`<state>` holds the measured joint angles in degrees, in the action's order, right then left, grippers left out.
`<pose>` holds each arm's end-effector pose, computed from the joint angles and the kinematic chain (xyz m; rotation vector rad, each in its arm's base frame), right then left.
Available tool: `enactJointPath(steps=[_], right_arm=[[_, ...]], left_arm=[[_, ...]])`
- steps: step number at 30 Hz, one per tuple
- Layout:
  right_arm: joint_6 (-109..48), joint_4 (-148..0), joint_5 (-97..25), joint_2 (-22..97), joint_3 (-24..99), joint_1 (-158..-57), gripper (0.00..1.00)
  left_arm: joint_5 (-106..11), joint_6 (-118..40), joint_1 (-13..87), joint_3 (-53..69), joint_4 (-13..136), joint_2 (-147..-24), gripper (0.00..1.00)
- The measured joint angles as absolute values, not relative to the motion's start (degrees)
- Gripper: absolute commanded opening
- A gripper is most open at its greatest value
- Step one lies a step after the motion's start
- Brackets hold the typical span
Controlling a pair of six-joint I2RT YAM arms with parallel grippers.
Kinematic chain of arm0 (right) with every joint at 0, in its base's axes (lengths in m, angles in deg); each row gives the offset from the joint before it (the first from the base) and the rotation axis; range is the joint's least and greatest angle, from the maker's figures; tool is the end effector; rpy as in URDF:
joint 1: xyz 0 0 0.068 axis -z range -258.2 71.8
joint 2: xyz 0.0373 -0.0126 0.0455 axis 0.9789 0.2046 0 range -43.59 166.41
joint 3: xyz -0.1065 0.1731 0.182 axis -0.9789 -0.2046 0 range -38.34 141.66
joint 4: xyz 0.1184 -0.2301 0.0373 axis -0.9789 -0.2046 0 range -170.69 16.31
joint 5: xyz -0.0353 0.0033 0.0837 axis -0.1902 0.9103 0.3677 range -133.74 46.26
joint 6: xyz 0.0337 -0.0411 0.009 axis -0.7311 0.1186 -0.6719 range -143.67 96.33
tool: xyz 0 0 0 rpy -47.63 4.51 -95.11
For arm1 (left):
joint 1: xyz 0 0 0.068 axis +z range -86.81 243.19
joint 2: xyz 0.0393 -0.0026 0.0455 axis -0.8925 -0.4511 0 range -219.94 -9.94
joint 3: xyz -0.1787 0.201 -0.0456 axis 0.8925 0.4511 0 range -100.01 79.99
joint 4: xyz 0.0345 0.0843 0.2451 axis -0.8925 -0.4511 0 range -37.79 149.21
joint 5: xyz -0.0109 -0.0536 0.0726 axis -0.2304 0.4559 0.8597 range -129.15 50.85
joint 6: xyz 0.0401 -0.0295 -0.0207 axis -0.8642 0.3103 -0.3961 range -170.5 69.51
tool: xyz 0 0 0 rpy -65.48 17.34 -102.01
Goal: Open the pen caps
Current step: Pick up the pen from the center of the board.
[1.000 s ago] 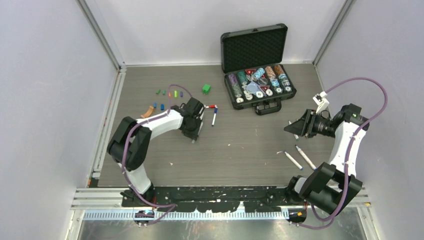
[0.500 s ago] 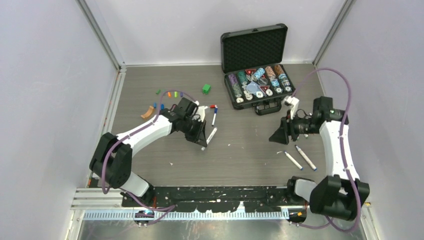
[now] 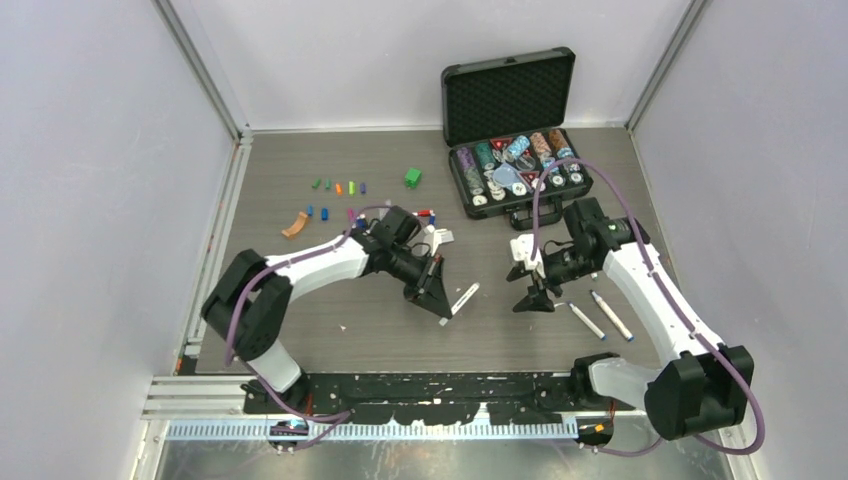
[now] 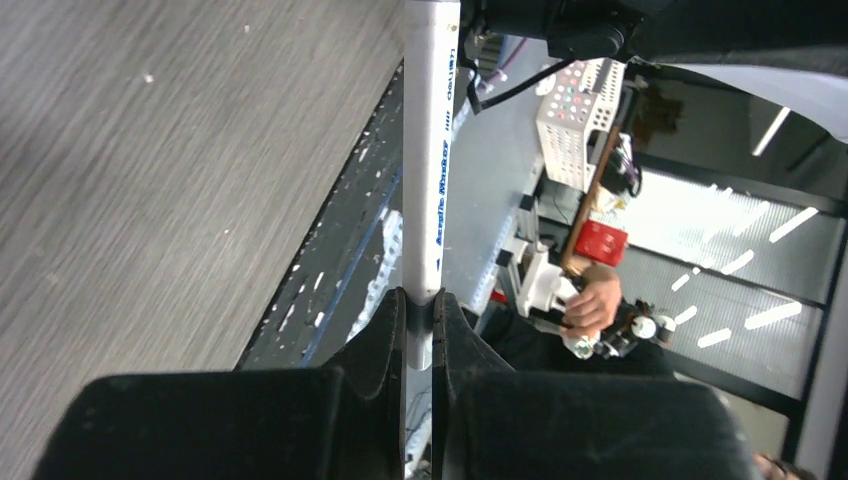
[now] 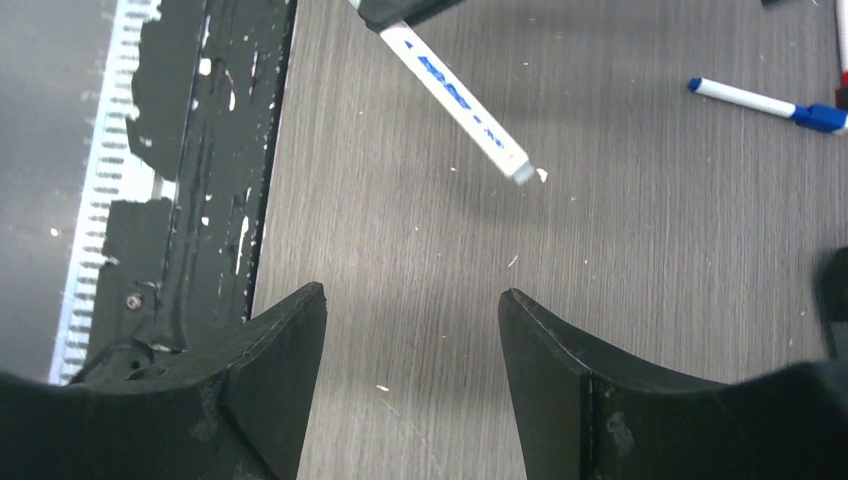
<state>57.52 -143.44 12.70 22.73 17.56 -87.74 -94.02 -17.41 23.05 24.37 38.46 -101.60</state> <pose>0.1742 0.0594 0.2776 -1.7027 1.5328 0.8809 0.2204 -0.2239 0.2026 -0.5561 -2.5454 1.5310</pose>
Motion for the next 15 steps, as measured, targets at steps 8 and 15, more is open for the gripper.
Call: enactJointPath(steps=[8, 15], right_arm=[[60.7, -141.4, 9.1, 22.4, 17.0, -94.4, 0.68], [60.8, -138.5, 6.0, 22.8, 14.3, -99.1, 0.66]], left_arm=[[-98.8, -14.9, 19.6, 18.4, 39.7, -110.4, 0.00], [-101.2, -13.8, 16.1, 14.6, 40.8, -112.4, 0.00]])
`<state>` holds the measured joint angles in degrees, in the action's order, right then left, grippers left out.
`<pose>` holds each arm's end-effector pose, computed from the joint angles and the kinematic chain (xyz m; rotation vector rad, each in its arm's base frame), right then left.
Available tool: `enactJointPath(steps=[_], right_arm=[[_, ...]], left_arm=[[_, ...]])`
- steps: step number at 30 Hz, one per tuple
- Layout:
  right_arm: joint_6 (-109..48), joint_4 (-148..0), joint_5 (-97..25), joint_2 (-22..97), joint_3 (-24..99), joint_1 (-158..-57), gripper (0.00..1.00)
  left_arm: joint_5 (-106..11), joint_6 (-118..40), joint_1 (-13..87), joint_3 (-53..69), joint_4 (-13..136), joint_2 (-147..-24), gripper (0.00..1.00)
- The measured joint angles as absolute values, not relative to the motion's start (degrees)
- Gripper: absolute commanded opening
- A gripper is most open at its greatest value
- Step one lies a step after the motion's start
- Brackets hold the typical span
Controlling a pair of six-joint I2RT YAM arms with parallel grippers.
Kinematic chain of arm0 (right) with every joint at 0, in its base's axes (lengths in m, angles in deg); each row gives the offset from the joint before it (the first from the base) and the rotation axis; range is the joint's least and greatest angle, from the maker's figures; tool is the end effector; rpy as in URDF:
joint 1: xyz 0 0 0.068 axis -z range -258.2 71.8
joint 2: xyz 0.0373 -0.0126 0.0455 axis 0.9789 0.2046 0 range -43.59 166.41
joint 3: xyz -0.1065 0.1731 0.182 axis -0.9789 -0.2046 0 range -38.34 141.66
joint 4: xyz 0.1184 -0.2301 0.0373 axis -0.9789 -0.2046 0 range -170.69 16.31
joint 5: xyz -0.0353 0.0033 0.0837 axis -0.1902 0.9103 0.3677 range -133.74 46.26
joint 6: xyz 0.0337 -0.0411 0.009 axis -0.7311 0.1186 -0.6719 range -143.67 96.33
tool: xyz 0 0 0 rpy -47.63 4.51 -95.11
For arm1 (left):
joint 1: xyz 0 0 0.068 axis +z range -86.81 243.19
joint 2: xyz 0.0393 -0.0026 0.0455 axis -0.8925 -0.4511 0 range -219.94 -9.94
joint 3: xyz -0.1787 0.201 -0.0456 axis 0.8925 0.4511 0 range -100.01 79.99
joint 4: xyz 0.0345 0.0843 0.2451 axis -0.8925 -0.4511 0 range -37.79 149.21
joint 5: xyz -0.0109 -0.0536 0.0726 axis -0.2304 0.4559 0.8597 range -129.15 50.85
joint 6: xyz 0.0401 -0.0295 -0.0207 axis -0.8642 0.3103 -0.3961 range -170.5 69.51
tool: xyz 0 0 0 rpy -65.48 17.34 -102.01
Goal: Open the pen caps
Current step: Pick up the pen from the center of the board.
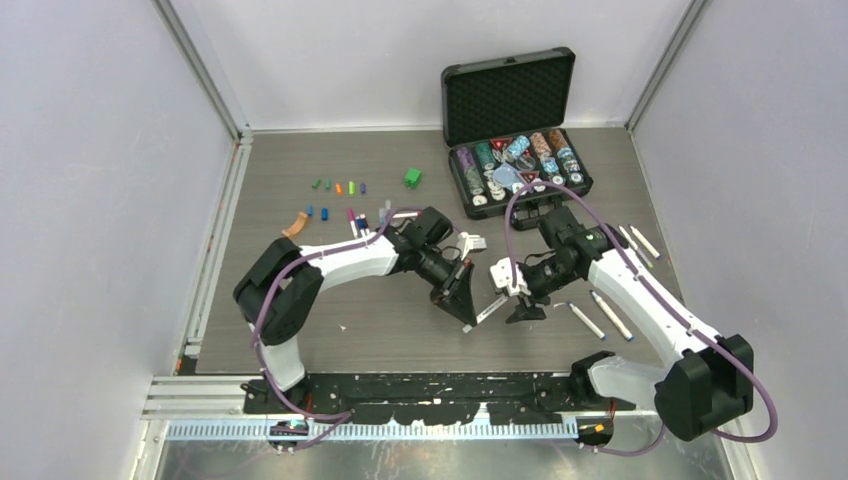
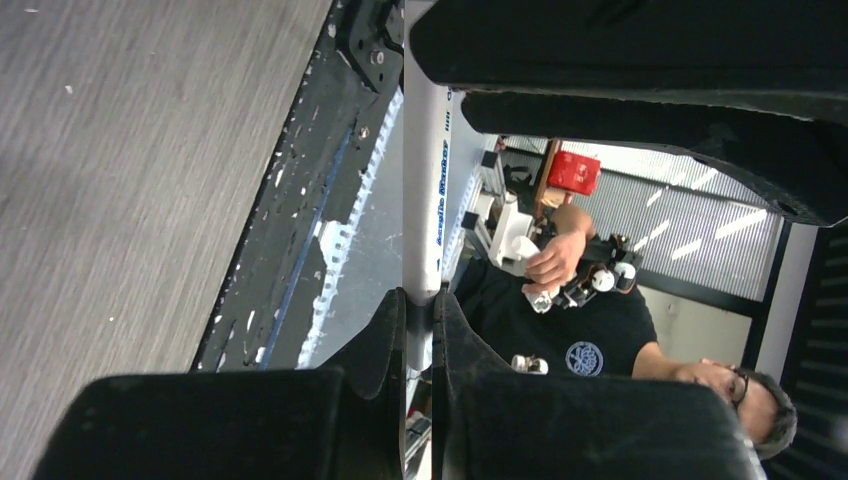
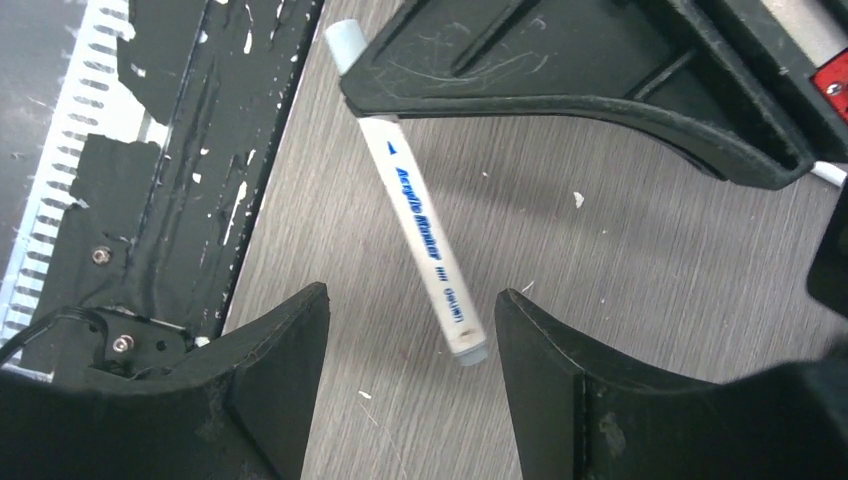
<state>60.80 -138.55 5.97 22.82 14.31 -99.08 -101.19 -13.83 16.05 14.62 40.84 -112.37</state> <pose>0.1637 0.0915 0.2603 -1.9763 1.3675 0.8194 0.2218 -0.2852 0.1968 -0.6565 -2.3149 1.5502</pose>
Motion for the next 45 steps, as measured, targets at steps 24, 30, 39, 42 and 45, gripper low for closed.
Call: enactJointPath(steps=[24, 30, 39, 42, 45], right_arm=[[65.6, -138.4, -2.2, 25.4, 12.9, -108.6, 0.00], [65.8, -138.5, -2.2, 23.6, 12.4, -108.6, 0.00], [61.1, -141.3, 4.1, 15.8, 10.9, -100.0, 0.00], [56.6, -141.3, 6.6, 14.6, 11.0, -97.1, 0.00], [47.7, -139.1, 8.6, 14.9, 11.2, -96.3, 0.00]], left_arm=[[-105.2, -8.7, 13.4, 14.4, 46.4, -115.1, 0.27], [-104.7, -5.6, 14.0, 15.1, 49.4, -114.7, 0.57], [-88.4, 1.7, 21.3, 33.0, 66.9, -92.5, 0.82], [-78.7, 1.9, 21.4, 39.2, 73.4, -82.1, 0.99], [-70.3, 2.7, 21.1, 44.0, 80.4, -75.0, 1.00]])
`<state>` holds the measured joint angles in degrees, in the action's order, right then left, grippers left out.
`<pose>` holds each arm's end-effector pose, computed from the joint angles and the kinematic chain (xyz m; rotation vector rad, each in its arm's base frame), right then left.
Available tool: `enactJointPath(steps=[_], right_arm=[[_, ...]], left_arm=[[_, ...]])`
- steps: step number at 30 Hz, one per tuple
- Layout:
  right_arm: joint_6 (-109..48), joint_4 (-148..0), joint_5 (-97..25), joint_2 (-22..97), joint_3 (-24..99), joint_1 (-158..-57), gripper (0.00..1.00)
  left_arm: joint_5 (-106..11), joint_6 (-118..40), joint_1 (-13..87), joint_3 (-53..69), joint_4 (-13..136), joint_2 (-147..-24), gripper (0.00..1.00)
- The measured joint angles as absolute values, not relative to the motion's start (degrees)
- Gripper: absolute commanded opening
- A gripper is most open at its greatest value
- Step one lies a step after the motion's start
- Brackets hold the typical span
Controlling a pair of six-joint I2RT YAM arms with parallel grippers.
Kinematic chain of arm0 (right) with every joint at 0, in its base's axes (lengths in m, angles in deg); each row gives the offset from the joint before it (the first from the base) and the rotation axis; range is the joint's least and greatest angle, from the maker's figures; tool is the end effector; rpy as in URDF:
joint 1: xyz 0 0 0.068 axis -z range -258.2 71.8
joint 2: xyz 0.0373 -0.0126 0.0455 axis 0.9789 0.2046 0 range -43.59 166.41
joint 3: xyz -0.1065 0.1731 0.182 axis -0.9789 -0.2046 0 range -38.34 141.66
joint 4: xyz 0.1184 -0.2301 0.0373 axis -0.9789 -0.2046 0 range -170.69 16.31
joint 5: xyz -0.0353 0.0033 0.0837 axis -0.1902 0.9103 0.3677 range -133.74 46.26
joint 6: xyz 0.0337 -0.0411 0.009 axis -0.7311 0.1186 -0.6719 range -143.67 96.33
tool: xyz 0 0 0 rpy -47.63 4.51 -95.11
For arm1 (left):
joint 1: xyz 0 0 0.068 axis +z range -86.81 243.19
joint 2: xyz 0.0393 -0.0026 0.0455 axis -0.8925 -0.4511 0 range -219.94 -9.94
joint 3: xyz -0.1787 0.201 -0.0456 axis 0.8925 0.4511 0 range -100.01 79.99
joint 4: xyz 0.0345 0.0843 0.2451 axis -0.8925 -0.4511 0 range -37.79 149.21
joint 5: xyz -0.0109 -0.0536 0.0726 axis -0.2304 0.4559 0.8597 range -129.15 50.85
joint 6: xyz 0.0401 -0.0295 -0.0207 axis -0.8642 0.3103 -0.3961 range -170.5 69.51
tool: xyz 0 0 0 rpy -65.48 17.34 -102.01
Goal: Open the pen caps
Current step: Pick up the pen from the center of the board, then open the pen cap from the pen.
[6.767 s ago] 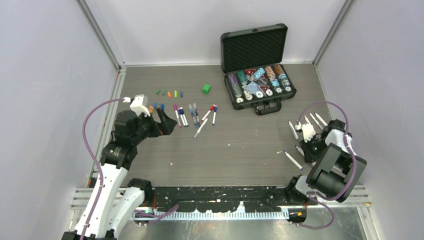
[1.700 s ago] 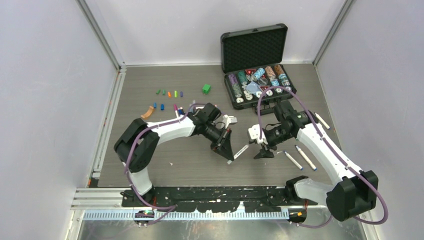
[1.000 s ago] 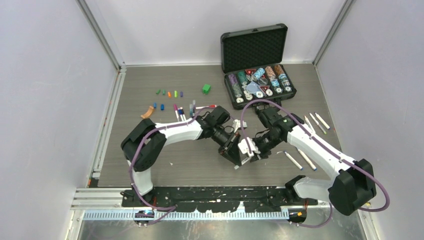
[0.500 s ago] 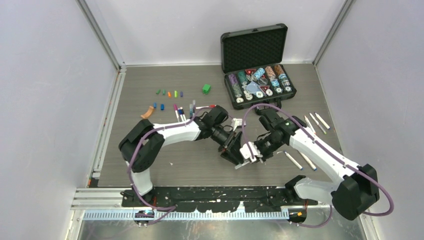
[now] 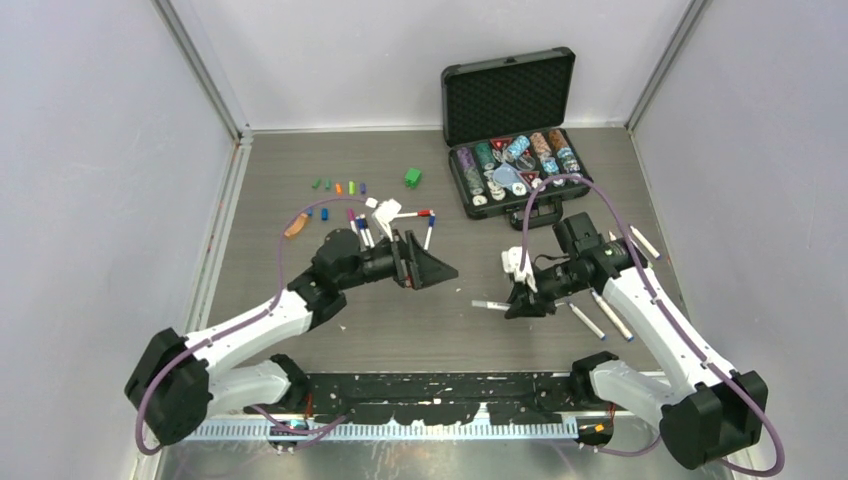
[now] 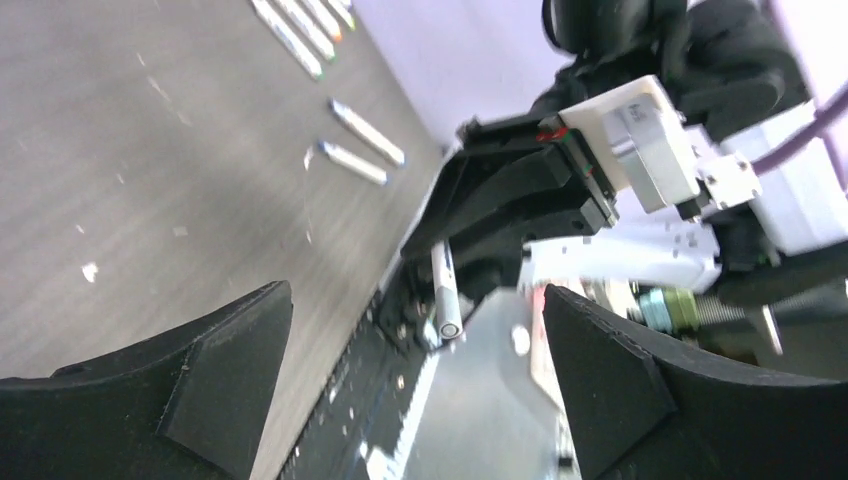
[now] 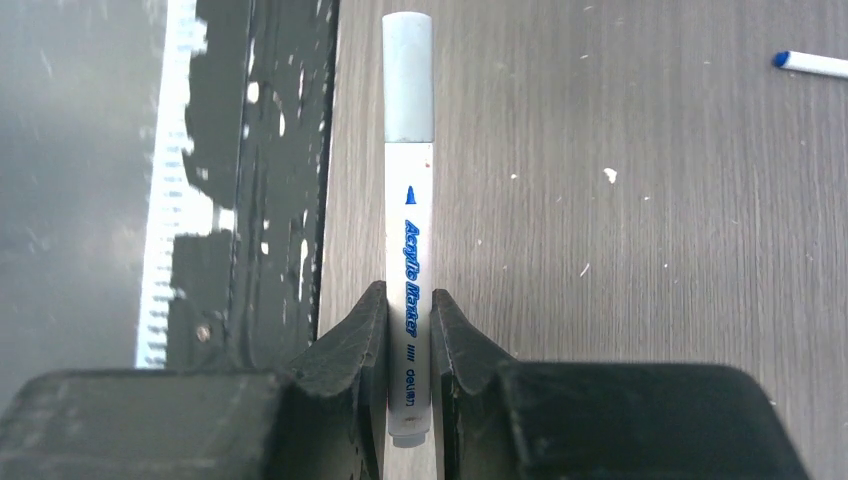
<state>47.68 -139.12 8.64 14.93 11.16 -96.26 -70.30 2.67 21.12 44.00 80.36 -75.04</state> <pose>0.1425 0.0761 0.2672 -1.7690 1.5624 0.8912 0.1774 -0.1849 0.2716 0.2823 1.9888 -1.6212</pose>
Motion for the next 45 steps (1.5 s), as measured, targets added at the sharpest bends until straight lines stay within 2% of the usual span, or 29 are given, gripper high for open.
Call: enactJointPath(steps=[3, 10, 16, 25, 34, 45], right_arm=[[34.4, -133.0, 10.9, 15.3, 11.2, -95.4, 0.00], [7.1, -116.2, 14.6, 16.5, 9.6, -94.9, 0.00], [-4.6, -108.4, 14.9, 18.1, 8.2, -95.0, 0.00], [-10.6, -103.8, 14.9, 19.0, 7.6, -95.4, 0.00], [-11.9, -102.9, 14.6, 20.0, 6.8, -96.1, 0.00], [-12.2, -101.9, 14.9, 20.2, 6.8, -96.1, 0.00]], left_arm=[[-63.5, 5.7, 21.1, 48.1, 88.0, -72.5, 0.99], [-52.6, 14.6, 18.8, 53.9, 100.1, -77.6, 0.87], [-47.3, 17.0, 15.9, 53.9, 105.3, -79.5, 0.79], [-46.2, 19.3, 14.4, 52.8, 111.9, -86.2, 0.64], [-46.2, 19.0, 13.8, 50.3, 114.4, -88.5, 0.31], [-45.4, 18.0, 13.8, 50.2, 114.2, -88.5, 0.34]])
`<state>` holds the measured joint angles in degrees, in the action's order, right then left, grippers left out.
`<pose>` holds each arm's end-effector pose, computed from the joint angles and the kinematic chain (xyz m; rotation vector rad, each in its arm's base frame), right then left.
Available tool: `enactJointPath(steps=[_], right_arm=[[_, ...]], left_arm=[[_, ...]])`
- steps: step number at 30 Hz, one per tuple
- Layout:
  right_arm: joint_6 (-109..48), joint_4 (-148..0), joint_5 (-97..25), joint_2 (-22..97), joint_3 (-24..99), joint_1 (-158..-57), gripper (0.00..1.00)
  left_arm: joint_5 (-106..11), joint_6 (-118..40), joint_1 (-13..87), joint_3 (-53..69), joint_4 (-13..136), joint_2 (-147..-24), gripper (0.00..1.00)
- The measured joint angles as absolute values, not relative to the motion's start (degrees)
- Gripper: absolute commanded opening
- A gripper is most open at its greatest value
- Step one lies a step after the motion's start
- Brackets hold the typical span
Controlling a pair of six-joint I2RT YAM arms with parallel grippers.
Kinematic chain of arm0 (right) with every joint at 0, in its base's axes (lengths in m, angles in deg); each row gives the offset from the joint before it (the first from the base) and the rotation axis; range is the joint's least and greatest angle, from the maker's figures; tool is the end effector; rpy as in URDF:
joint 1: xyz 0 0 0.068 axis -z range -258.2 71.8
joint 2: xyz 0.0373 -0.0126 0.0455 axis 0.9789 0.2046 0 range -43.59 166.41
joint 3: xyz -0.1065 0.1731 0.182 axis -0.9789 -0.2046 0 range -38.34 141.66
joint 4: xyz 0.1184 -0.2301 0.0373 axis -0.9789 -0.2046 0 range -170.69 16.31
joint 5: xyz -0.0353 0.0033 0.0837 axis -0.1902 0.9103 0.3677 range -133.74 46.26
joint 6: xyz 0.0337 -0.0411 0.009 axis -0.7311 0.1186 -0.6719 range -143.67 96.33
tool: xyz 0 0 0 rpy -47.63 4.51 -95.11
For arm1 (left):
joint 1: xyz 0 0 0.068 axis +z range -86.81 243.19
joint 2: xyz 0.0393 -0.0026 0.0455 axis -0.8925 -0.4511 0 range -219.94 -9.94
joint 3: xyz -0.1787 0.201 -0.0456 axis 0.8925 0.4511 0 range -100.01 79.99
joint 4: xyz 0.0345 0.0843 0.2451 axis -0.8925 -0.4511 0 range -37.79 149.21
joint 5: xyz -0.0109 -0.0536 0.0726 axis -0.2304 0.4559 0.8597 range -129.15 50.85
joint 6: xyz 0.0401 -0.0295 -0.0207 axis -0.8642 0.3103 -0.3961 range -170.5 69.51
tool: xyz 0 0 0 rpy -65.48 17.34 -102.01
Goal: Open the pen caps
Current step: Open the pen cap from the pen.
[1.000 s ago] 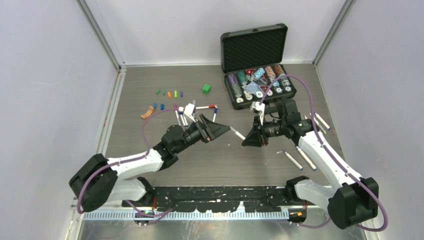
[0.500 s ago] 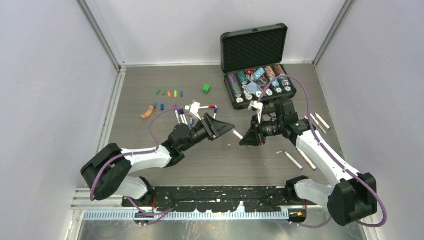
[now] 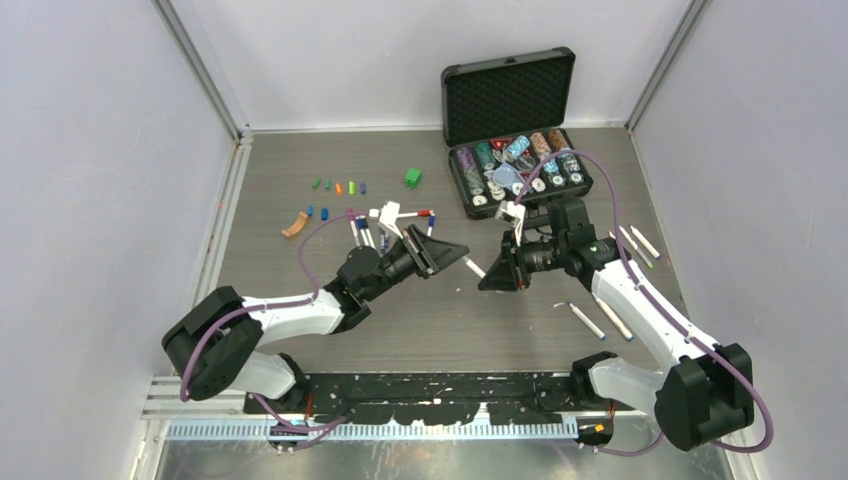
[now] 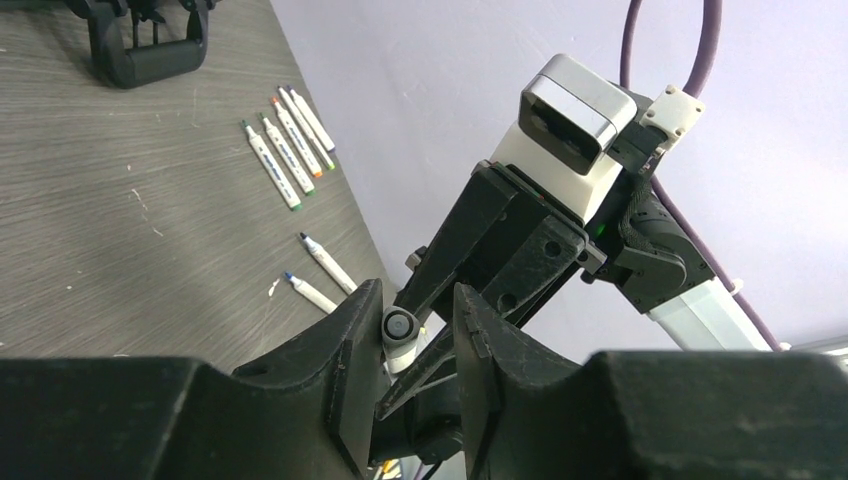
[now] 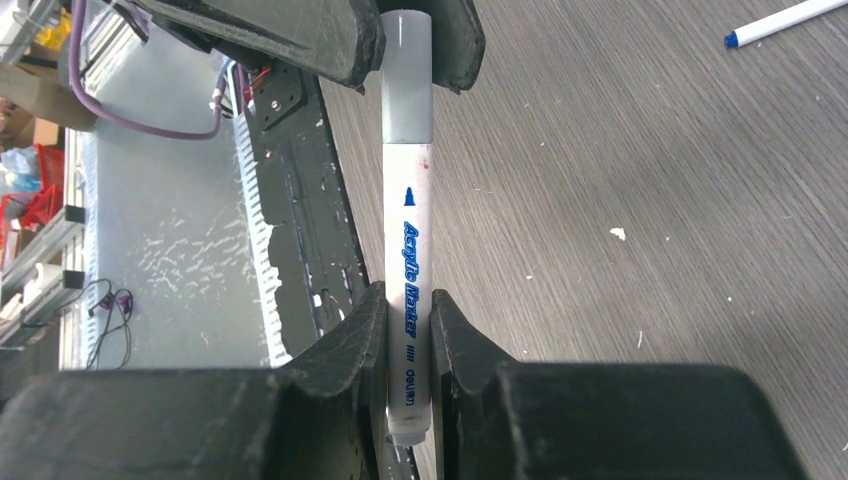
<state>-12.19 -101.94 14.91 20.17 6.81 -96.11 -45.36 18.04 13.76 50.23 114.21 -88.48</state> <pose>0.1979 0.0959 0.2614 -1.0111 1.9662 1.2585 0.1811 -0.2174 0.2393 -0.1835 1.7187 -1.6968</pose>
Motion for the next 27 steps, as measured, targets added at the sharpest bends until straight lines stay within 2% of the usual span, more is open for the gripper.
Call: enactJointPath(steps=[18, 27], right_arm=[[-16.2, -100.4, 14.0, 20.7, 6.7, -96.1, 0.00], [-16.3, -100.2, 14.0, 20.7, 6.6, -96.1, 0.00]], left_arm=[[-45.1, 15.1, 12.7, 50.2, 111.3, -88.7, 0.28], [-43.6, 14.8, 12.7, 50.2, 110.6, -87.7, 0.32]])
